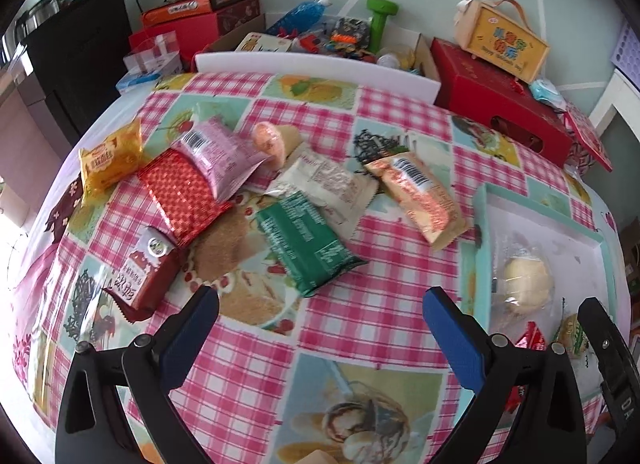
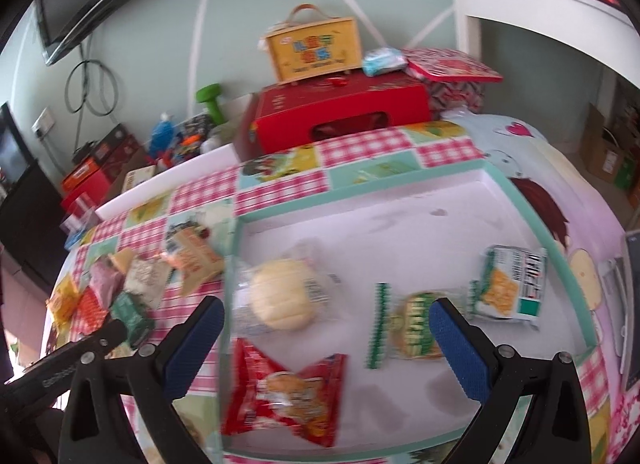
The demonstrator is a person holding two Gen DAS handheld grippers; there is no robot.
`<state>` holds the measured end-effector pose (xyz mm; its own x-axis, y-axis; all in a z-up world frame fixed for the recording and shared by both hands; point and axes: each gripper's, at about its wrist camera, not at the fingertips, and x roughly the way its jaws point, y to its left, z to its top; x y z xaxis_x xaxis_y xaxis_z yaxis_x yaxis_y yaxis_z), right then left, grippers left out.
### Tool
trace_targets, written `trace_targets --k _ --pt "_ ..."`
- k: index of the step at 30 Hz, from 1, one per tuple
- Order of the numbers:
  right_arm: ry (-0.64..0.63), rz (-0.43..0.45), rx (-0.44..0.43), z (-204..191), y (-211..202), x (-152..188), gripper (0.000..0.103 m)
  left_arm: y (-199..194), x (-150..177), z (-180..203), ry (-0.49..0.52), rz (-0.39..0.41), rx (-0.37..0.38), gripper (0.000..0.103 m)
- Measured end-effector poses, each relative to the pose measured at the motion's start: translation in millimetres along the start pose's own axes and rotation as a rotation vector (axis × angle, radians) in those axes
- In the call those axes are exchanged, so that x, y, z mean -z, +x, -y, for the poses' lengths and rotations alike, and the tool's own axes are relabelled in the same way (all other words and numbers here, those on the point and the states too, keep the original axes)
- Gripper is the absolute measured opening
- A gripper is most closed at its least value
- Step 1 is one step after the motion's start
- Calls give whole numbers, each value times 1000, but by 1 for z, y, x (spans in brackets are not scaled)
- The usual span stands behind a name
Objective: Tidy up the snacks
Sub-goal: 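Withdraw both tools from the tray toward the remaining snack pile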
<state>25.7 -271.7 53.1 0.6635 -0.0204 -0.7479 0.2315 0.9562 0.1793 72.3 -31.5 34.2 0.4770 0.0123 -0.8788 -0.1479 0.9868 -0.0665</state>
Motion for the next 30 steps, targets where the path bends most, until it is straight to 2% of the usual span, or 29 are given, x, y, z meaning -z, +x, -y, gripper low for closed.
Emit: trace_targets --k 11,19,25,30 --pt "-94 -26 -88 -69 8 9 103 -2 -17 -70 -98 -16 -25 101" --pt "-171 -79 -131 -120 24 25 103 4 -20 -136 -235 -35 -42 101" --pt "-251 -108 -153 -157 41 37 103 14 -17 -156 -289 -15 -24 101" --pt "-320 -129 -170 -179 58 46 103 29 -18 -160 -270 -66 -8 101"
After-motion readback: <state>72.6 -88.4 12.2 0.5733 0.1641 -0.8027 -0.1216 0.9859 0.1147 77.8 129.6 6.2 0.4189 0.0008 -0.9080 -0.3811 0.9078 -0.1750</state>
